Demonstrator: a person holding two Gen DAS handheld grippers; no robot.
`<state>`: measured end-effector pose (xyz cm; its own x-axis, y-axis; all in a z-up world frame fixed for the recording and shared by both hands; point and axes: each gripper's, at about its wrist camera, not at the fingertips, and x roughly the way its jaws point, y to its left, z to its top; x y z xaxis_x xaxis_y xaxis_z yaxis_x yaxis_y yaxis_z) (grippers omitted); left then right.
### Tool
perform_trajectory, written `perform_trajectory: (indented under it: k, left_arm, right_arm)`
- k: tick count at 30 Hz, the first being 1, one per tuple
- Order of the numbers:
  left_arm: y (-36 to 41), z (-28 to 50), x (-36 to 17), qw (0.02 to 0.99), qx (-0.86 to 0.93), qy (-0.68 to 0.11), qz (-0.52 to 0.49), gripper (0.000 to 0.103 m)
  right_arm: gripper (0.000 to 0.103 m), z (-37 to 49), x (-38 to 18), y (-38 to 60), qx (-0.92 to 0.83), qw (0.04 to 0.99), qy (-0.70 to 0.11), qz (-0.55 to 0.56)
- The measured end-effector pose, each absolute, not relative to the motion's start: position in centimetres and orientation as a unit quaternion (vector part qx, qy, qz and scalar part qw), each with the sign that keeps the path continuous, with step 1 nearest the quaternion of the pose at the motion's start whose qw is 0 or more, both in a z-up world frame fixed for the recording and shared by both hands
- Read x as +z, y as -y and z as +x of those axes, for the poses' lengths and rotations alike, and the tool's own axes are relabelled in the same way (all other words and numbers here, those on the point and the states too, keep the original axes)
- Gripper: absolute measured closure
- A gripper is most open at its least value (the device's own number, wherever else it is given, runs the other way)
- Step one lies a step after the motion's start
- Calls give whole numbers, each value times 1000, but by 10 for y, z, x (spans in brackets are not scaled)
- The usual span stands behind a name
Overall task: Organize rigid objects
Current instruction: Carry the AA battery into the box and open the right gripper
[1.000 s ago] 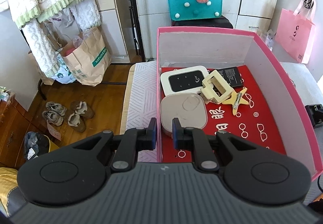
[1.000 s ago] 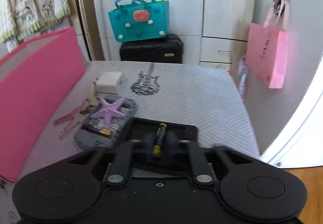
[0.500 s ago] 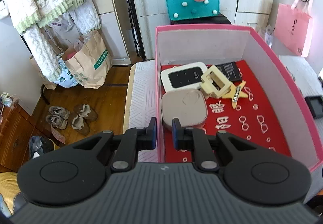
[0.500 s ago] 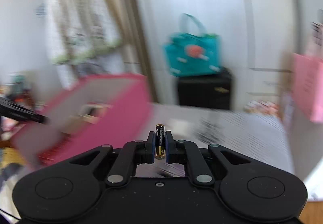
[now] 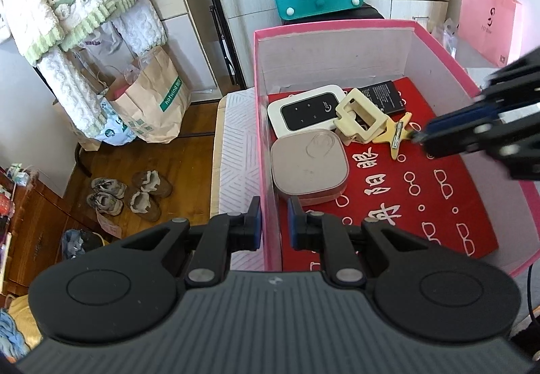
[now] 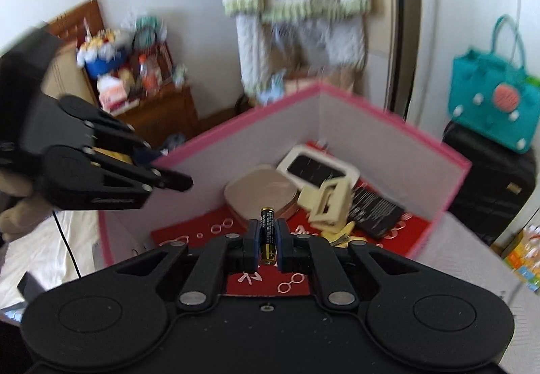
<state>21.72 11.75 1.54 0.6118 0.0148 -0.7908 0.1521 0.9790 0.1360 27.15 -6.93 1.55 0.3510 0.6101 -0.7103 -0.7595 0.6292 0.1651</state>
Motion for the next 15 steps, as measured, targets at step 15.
perform_trajectory:
  k: [15]
  left_arm:
    - [-106,214,17,891,-25,-435,130,89]
  right_arm:
    - [88,282,10,66,384,845,-367,-67]
